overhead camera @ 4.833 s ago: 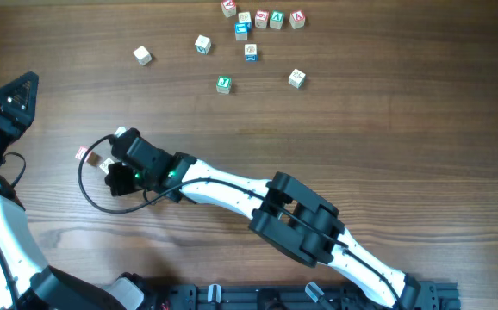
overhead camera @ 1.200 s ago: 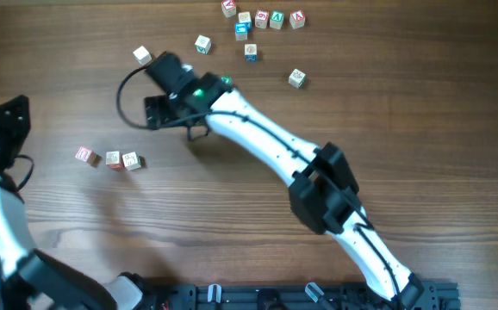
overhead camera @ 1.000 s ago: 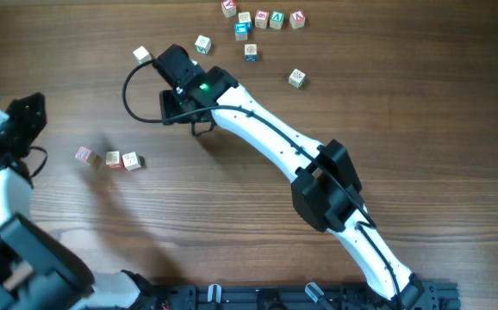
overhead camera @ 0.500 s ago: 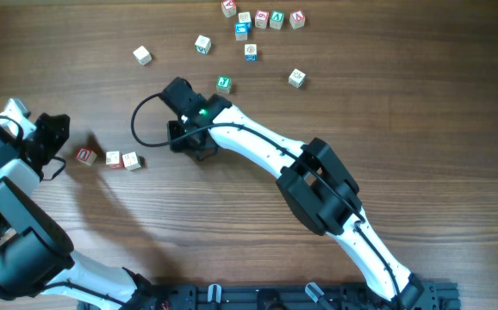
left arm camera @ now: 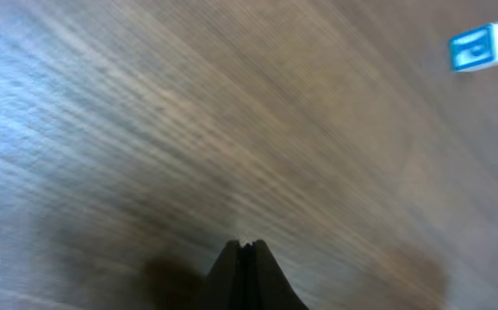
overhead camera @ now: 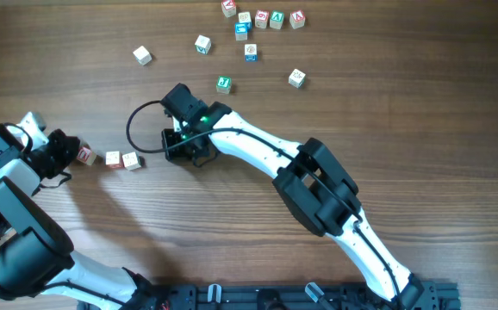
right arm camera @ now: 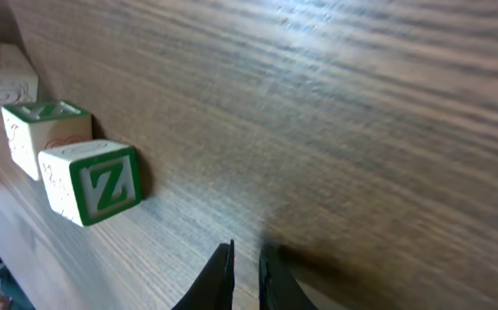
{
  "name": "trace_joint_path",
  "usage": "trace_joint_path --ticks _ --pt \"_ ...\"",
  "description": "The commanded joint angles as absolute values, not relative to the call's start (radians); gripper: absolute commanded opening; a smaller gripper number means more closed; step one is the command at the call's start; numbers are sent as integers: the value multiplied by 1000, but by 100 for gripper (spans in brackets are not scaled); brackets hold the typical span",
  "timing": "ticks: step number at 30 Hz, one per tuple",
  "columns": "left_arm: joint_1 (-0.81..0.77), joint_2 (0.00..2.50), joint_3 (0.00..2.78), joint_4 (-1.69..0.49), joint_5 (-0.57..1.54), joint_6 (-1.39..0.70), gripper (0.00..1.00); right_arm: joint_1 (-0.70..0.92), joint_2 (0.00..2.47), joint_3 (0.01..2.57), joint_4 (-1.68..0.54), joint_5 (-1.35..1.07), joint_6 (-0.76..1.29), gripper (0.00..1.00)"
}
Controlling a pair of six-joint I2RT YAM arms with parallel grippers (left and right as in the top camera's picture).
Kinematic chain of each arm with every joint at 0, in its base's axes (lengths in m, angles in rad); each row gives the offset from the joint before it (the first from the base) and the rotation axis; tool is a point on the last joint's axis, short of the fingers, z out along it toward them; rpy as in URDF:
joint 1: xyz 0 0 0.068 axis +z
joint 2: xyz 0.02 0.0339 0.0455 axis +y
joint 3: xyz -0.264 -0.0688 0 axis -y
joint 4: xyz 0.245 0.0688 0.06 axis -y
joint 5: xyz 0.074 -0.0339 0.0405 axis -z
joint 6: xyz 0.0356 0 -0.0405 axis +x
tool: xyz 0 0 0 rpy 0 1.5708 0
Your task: Form a horizontal line
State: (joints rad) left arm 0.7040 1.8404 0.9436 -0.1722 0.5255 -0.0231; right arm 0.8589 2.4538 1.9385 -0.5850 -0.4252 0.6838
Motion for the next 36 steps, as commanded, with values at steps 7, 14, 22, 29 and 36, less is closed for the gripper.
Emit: trace_joint_path --ticks 7,14,22,29,36 --pt "706 1848 947 -228 373 -15 4 873 2451 1933 -580 -463 687 12" --pt "704 1848 947 -307 377 -15 4 873 2451 1933 -535 -511 688 12" --pt "704 1848 947 -305 376 -15 4 873 2451 1933 -482 -469 754 11" --pt "704 1848 947 -324 377 -15 98 873 2451 1933 -484 -445 811 11" --pt "704 1848 947 -357 376 -15 100 873 2451 1933 -487 -498 754 7"
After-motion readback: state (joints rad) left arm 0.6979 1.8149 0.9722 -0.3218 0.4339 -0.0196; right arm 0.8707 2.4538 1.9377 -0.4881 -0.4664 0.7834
